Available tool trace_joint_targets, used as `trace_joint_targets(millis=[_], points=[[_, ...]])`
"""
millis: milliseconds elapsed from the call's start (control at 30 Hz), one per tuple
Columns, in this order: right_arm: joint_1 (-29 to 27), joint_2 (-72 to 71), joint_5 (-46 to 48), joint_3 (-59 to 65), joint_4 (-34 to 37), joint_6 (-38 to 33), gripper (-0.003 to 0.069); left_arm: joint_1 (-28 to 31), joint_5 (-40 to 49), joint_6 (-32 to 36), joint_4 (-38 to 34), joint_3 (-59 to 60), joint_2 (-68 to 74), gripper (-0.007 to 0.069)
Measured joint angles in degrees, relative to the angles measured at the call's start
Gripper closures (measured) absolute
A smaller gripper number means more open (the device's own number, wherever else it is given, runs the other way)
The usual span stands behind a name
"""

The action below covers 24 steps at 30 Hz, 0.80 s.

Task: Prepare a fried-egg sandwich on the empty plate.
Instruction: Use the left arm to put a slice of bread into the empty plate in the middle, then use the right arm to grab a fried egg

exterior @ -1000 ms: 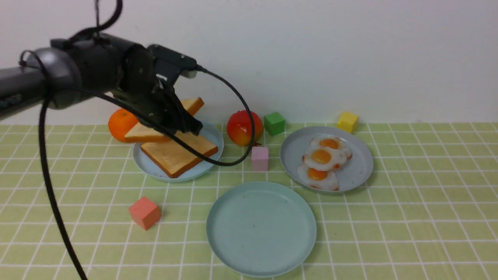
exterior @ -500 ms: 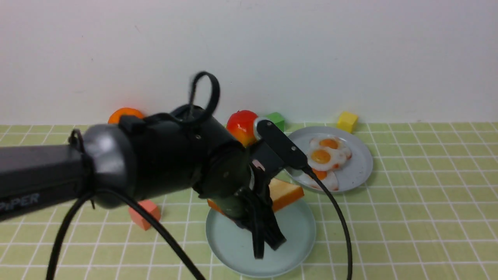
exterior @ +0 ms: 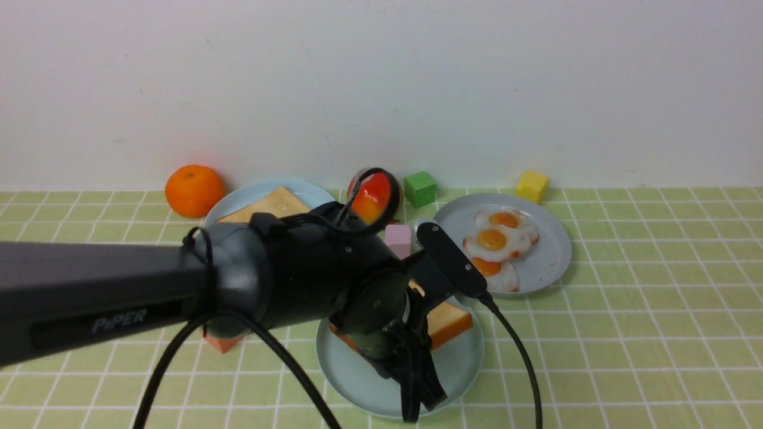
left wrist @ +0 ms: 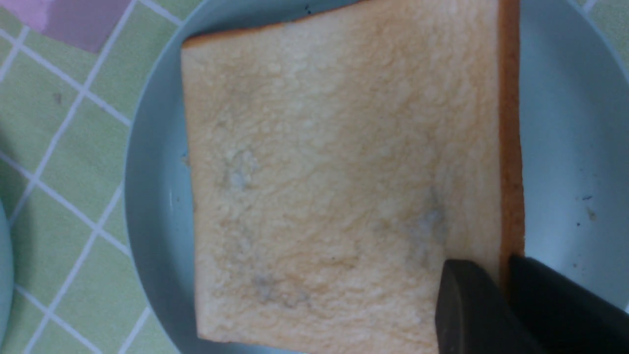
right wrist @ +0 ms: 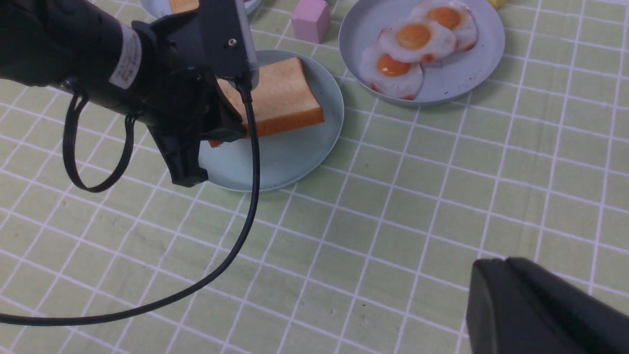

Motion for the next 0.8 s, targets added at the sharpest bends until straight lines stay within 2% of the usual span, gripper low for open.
trace_joint_targets(millis=[100,133,167,267,400,567,667,700,733,800], points=[[0.0,0.0,-0.05,0.0,0.0,0.0,0.0624,0.0,0.66,0.0,-0.96,0.0,0.0,0.0365],[0.0,0.0,-0.05,0.0,0.0,0.0,0.0624,0.0,0.75,0.0,-1.19,0.0,0.0,0.0349],[0.0,0.0,-0.05,0.0,0.0,0.0,0.0623,0.0,1.1,0.0,-1.91,0.0,-0.24,0.0292],[0.0,0.0,-0.1,0.0,0.04,0.27,0.0619,0.0,1.94,0.0,-2.94,0.04,-1.56,0.0221],[0.0,1.53,-1.24,0.0,0.44,2.86,0.0611,0.0,3.7,-0.05,-4.42,-0.01,-5.11,0.0197],[0.0,9.01,-3.26,-0.01,1.14,8.08,0.0594,0.0,7.68,-3.48,-7.7,-2.32,-15.0,0.0328],[0.0,18.25,-7.33,-0.01,2.86,8.93,0.0572,0.0,8.94,-7.2,-7.95,-2.76,-25.0,0.0561],[0.0,21.08,-9.24,-0.07,3.69,8.93,0.0563,0.0,9.07,-7.91,-7.85,-2.38,-27.65,0.0612],[0.0,24.56,-11.62,-0.27,4.62,8.87,0.0549,0.0,9.06,-8.32,-7.85,-1.39,-30.34,0.0638],[0.0,29.15,-14.51,-1.02,5.43,8.87,0.0524,0.0,8.57,-8.66,-8.05,0.83,-34.73,0.0638]])
